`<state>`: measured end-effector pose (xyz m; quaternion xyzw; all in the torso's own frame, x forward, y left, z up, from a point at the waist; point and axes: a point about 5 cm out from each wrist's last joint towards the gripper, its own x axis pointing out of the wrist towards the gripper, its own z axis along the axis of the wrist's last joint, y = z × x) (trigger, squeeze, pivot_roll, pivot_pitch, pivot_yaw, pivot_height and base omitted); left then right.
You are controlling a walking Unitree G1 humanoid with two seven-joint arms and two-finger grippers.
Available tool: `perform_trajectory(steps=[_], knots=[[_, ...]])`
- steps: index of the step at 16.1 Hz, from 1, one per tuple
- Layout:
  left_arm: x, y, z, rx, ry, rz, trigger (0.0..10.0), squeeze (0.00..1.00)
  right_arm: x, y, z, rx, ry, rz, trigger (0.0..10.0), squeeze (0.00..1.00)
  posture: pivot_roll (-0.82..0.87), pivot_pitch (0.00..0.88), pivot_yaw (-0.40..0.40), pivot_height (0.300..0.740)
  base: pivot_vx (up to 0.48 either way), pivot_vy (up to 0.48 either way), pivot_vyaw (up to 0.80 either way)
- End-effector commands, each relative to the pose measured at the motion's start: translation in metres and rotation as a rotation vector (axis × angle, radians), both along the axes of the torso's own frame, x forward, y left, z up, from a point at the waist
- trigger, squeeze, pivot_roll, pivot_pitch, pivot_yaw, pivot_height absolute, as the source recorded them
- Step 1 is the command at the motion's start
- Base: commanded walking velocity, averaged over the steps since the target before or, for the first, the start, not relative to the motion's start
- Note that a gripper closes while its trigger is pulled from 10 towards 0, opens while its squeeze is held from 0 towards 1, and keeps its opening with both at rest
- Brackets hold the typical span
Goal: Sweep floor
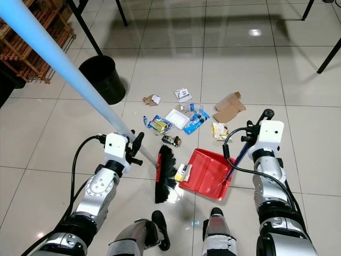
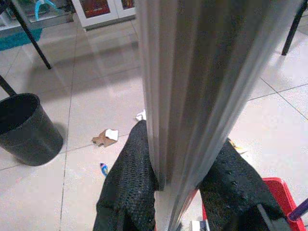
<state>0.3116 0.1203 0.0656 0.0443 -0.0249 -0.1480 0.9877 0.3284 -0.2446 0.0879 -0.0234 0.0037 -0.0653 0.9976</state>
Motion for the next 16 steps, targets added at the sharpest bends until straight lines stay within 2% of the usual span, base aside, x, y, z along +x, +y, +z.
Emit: perform_trajectory(steps=[1, 14, 15, 16], knots=[[-0.0025, 0.0024, -0.0054, -0.004, 0.019, -0.004, 0.0, 0.0, -0.0098, 0.0042, -0.0254, 0.045, 0.116, -0.003, 10.0, 0.0, -0.22, 0.26, 0.167, 0.74, 0.0, 0.0, 0.0], [-0.0028, 0.0027, -0.0051, -0.003, 0.012, 0.001, 0.0, 0.0, -0.0093, 0.0051, -0.0258, 0.046, 0.121, 0.001, 10.0, 0.0, -0.22, 0.262, 0.163, 0.74, 0.0, 0.0, 0.0], [-0.0025, 0.003, -0.0055, 0.003, 0.016, 0.009, 8.2, 0.0, -0.0092, 0.0051, -0.0258, 0.046, 0.121, 0.001, 10.0, 0.0, -0.22, 0.261, 0.163, 0.74, 0.0, 0.0, 0.0], [-0.0023, 0.003, -0.0057, -0.003, 0.019, 0.011, 10.0, 0.27, -0.0092, 0.0052, -0.0258, 0.046, 0.121, 0.001, 10.0, 0.0, -0.22, 0.261, 0.163, 0.74, 0.0, 0.0, 0.0]])
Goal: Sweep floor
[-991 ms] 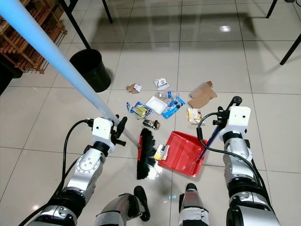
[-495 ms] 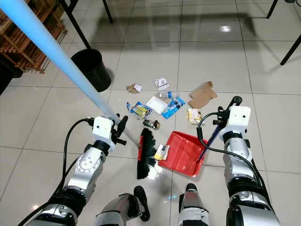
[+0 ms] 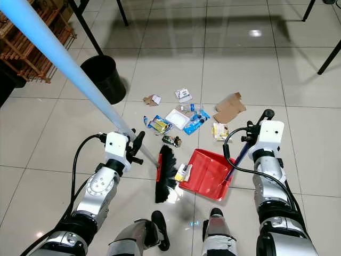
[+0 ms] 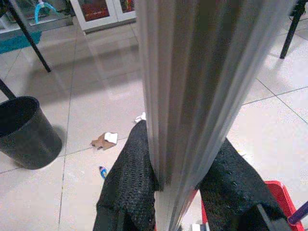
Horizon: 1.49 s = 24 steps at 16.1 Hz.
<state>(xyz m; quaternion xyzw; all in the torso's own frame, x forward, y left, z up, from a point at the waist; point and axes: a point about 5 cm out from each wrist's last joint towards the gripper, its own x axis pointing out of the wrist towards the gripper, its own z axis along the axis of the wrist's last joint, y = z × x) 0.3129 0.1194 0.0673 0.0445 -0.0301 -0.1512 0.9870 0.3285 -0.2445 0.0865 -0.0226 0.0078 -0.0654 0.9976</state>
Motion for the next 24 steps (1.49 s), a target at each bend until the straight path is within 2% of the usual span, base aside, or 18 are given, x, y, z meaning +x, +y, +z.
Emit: perform_trajectory(steps=[1, 2, 4, 5, 6, 7, 8, 9, 10, 11, 24], knots=[[-0.0036, 0.004, -0.0073, -0.005, 0.029, 0.019, 10.0, 0.5, -0.0092, 0.0051, -0.0245, 0.044, 0.113, 0.001, 10.0, 0.0, -0.22, 0.261, 0.163, 0.74, 0.0, 0.0, 0.0], [-0.0036, 0.004, -0.0074, -0.013, 0.031, 0.018, 10.0, 0.98, -0.0091, 0.0051, -0.0245, 0.044, 0.114, 0.002, 10.0, 0.0, -0.22, 0.261, 0.163, 0.74, 0.0, 0.0, 0.0], [-0.0032, 0.0049, -0.0075, 0.01, 0.028, 0.034, 10.0, 1.0, -0.0092, 0.0049, -0.0247, 0.044, 0.115, 0.001, 10.0, 0.0, -0.22, 0.263, 0.164, 0.74, 0.0, 0.0, 0.0], [-0.0029, 0.0054, -0.0078, 0.026, 0.028, 0.041, 10.0, 0.08, -0.0093, 0.0049, -0.0247, 0.044, 0.115, 0.001, 10.0, 0.0, -0.22, 0.263, 0.164, 0.74, 0.0, 0.0, 0.0], [-0.0029, 0.0049, -0.0083, 0.022, 0.033, 0.033, 10.0, 0.0, -0.0093, 0.005, -0.0248, 0.045, 0.114, 0.001, 10.0, 0.0, -0.22, 0.263, 0.164, 0.74, 0.0, 0.0, 0.0], [-0.0033, 0.0038, -0.0088, 0.005, 0.039, 0.019, 10.0, 0.53, -0.0093, 0.005, -0.0248, 0.045, 0.115, 0.001, 10.0, 0.0, -0.22, 0.263, 0.164, 0.74, 0.0, 0.0, 0.0], [-0.0033, 0.0038, -0.0085, 0.019, 0.034, 0.018, 10.0, 0.46, -0.0093, 0.005, -0.0248, 0.045, 0.115, 0.001, 10.0, 0.0, -0.22, 0.263, 0.164, 0.74, 0.0, 0.0, 0.0], [-0.0033, 0.0041, -0.0084, 0.03, 0.031, 0.022, 10.0, 0.0, -0.0092, 0.0051, -0.0248, 0.045, 0.114, 0.001, 10.0, 0.0, -0.22, 0.264, 0.164, 0.74, 0.0, 0.0, 0.0], [-0.0036, 0.0031, -0.0084, 0.007, 0.033, 0.01, 6.7, 0.0, -0.0091, 0.005, -0.0246, 0.045, 0.114, 0.001, 10.0, 0.0, -0.22, 0.264, 0.164, 0.74, 0.0, 0.0, 0.0], [-0.004, 0.0028, -0.0083, 0.001, 0.032, 0.006, 0.0, 0.0, -0.0091, 0.005, -0.0246, 0.045, 0.114, 0.001, 10.0, 0.0, -0.22, 0.264, 0.163, 0.74, 0.0, 0.0, 0.0], [-0.0051, 0.0023, -0.0069, -0.017, 0.017, -0.005, 0.0, 0.0, -0.0093, 0.0044, -0.0246, 0.044, 0.113, 0.0, 10.0, 0.0, -0.22, 0.264, 0.163, 0.74, 0.0, 0.0, 0.0]])
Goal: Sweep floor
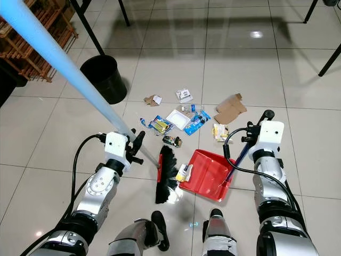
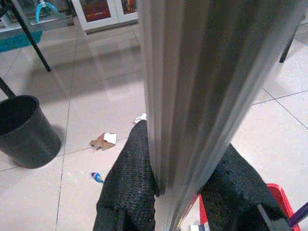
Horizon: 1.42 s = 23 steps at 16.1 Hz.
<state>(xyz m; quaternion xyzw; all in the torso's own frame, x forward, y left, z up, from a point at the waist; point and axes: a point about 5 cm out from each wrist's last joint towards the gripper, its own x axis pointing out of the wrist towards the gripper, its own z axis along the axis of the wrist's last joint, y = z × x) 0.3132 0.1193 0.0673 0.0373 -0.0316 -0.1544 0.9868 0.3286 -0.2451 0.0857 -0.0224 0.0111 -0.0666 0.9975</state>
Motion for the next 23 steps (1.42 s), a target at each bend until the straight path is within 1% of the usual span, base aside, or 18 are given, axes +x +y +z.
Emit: perform_trajectory(steps=[1, 3, 4, 5, 6, 7, 8, 9, 10, 12, 14, 16, 18, 20, 23], knots=[[-0.005, 0.003, -0.007, 0.0, 0.016, 0.006, 0.0, 0.0, -0.009, 0.005, -0.024, 0.043, 0.106, 0.003, 10.0, 0.0, -0.22, 0.264, 0.163, 0.74, 0.0, 0.0, 0.0], [-0.004, 0.004, -0.005, 0.004, 0.009, 0.012, 0.0, 0.0, -0.01, 0.005, -0.024, 0.043, 0.106, 0.003, 10.0, 0.0, -0.22, 0.262, 0.164, 0.74, 0.0, 0.0, 0.0], [0.0, 0.008, -0.001, 0.026, 0.0, 0.037, 7.3, 0.0, -0.01, 0.006, -0.024, 0.043, 0.106, 0.004, 10.0, 0.0, -0.22, 0.26, 0.165, 0.74, 0.0, 0.0, 0.0], [0.003, 0.012, 0.001, 0.028, -0.002, 0.052, 9.8, 0.0, -0.01, 0.006, -0.024, 0.044, 0.106, 0.004, 10.0, 0.0, -0.22, 0.259, 0.166, 0.74, 0.0, 0.0, 0.0], [0.003, 0.013, 0.002, 0.028, -0.003, 0.055, 10.0, 0.0, -0.01, 0.006, -0.024, 0.044, 0.106, 0.004, 10.0, 0.0, -0.22, 0.259, 0.166, 0.74, 0.0, 0.0, 0.0], [0.007, 0.025, 0.006, 0.04, -0.013, 0.09, 10.0, 0.0, -0.01, 0.007, -0.025, 0.045, 0.107, 0.004, 10.0, 0.0, -0.21, 0.257, 0.168, 0.74, 0.0, 0.0, 0.0], [0.009, 0.032, 0.009, 0.05, -0.02, 0.109, 10.0, 0.0, -0.01, 0.007, -0.025, 0.046, 0.106, 0.004, 10.0, 0.0, -0.21, 0.255, 0.169, 0.74, 0.0, 0.0, 0.0], [0.012, 0.042, 0.013, 0.061, -0.028, 0.133, 10.0, 0.0, -0.009, 0.007, -0.024, 0.048, 0.105, 0.004, 10.0, 0.0, -0.21, 0.254, 0.171, 0.74, 0.0, 0.0, 0.0], [0.018, 0.051, 0.02, 0.075, -0.046, 0.151, 10.0, 0.0, -0.009, 0.008, -0.025, 0.05, 0.105, 0.006, 10.0, 0.0, -0.2, 0.253, 0.172, 0.74, 0.0, 0.0, 0.0], [0.024, 0.051, 0.027, 0.081, -0.059, 0.152, 10.0, 0.0, -0.009, 0.009, -0.025, 0.052, 0.103, 0.007, 10.0, 0.0, -0.21, 0.254, 0.175, 0.74, 0.0, 0.0, 0.0], [0.029, 0.038, 0.03, 0.078, -0.065, 0.113, 10.0, 0.0, -0.009, 0.009, -0.024, 0.054, 0.098, 0.008, 10.0, 0.0, -0.22, 0.259, 0.178, 0.74, 0.0, 0.0, 0.0], [0.029, 0.033, 0.031, 0.078, -0.067, 0.095, 10.0, 0.0, -0.01, 0.009, -0.024, 0.054, 0.097, 0.007, 10.0, 0.0, -0.22, 0.264, 0.178, 0.74, 0.0, 0.0, 0.0], [0.031, 0.011, 0.031, 0.078, -0.067, 0.02, 10.0, 0.0, -0.012, 0.007, -0.024, 0.052, 0.089, 0.002, 10.0, 0.0, -0.23, 0.276, 0.181, 0.74, 0.0, 0.0, 0.0], [0.032, 0.0, 0.031, 0.078, -0.057, -0.026, 10.0, 0.0, -0.013, 0.006, -0.022, 0.052, 0.079, 0.0, 10.0, 0.0, -0.24, 0.287, 0.185, 0.74, 0.0, 0.0, 0.0], [0.032, -0.015, 0.029, 0.086, -0.034, -0.09, 10.0, 0.0, -0.013, 0.009, -0.019, 0.057, 0.055, 0.008, 10.0, 0.0, -0.24, 0.299, 0.191, 0.74, 0.0, 0.0, 0.0]])
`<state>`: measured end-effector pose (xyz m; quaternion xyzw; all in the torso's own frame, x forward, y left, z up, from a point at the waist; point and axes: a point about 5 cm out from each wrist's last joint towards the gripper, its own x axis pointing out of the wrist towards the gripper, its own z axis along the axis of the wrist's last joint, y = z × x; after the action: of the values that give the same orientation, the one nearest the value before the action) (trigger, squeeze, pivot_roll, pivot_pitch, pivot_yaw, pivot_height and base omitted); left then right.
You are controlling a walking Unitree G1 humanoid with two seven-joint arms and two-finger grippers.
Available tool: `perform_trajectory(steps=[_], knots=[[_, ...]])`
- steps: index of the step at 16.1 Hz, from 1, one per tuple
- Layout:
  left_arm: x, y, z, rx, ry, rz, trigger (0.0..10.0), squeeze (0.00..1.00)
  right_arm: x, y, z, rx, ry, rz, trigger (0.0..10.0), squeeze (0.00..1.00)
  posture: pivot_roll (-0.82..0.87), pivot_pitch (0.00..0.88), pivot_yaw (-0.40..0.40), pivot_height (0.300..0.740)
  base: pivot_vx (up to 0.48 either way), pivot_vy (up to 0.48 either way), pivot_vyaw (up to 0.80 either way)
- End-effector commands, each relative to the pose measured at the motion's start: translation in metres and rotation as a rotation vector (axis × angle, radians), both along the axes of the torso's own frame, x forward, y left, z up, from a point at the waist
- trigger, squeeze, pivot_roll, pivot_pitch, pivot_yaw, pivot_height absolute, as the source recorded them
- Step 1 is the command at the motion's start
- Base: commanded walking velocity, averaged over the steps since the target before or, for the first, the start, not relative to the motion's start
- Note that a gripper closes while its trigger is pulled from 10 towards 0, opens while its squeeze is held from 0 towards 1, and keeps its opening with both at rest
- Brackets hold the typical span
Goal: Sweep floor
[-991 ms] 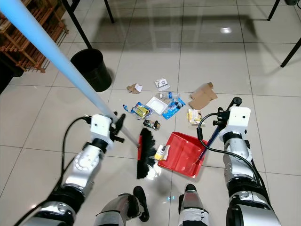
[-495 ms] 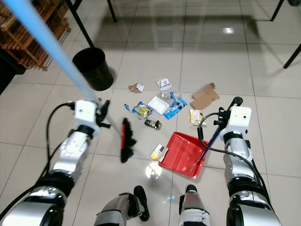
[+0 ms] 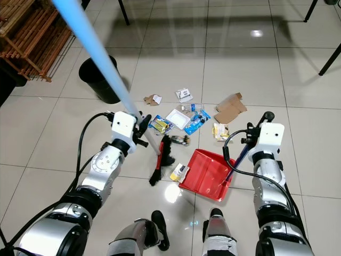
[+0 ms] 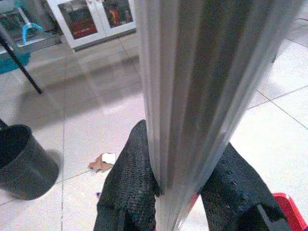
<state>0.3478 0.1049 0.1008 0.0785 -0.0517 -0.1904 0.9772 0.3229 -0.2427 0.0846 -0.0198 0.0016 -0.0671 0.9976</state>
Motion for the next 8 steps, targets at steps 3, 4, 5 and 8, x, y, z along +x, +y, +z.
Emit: perform_trajectory(steps=[3, 4, 5, 8], knots=[[-0.005, -0.01, -0.009, 0.014, 0.03, -0.053, 10.0, 0.0, -0.007, 0.008, -0.017, 0.056, 0.068, 0.012, 10.0, 0.0, -0.24, 0.305, 0.193, 0.74, 0.0, 0.0, 0.0], [-0.006, -0.014, -0.01, 0.004, 0.036, -0.06, 10.0, 0.0, -0.007, 0.009, -0.017, 0.055, 0.066, 0.014, 10.0, 0.0, -0.24, 0.308, 0.192, 0.74, 0.0, 0.0, 0.0], [-0.006, -0.019, -0.01, -0.013, 0.038, -0.067, 10.0, 0.0, -0.008, 0.008, -0.016, 0.054, 0.065, 0.014, 10.0, 0.0, -0.25, 0.311, 0.191, 0.74, 0.0, 0.0, 0.0], [-0.006, -0.034, -0.006, -0.04, 0.031, -0.084, 10.0, 0.0, -0.009, 0.006, -0.014, 0.049, 0.06, 0.012, 10.0, 0.0, -0.26, 0.319, 0.189, 0.74, 0.0, 0.0, 0.0]])
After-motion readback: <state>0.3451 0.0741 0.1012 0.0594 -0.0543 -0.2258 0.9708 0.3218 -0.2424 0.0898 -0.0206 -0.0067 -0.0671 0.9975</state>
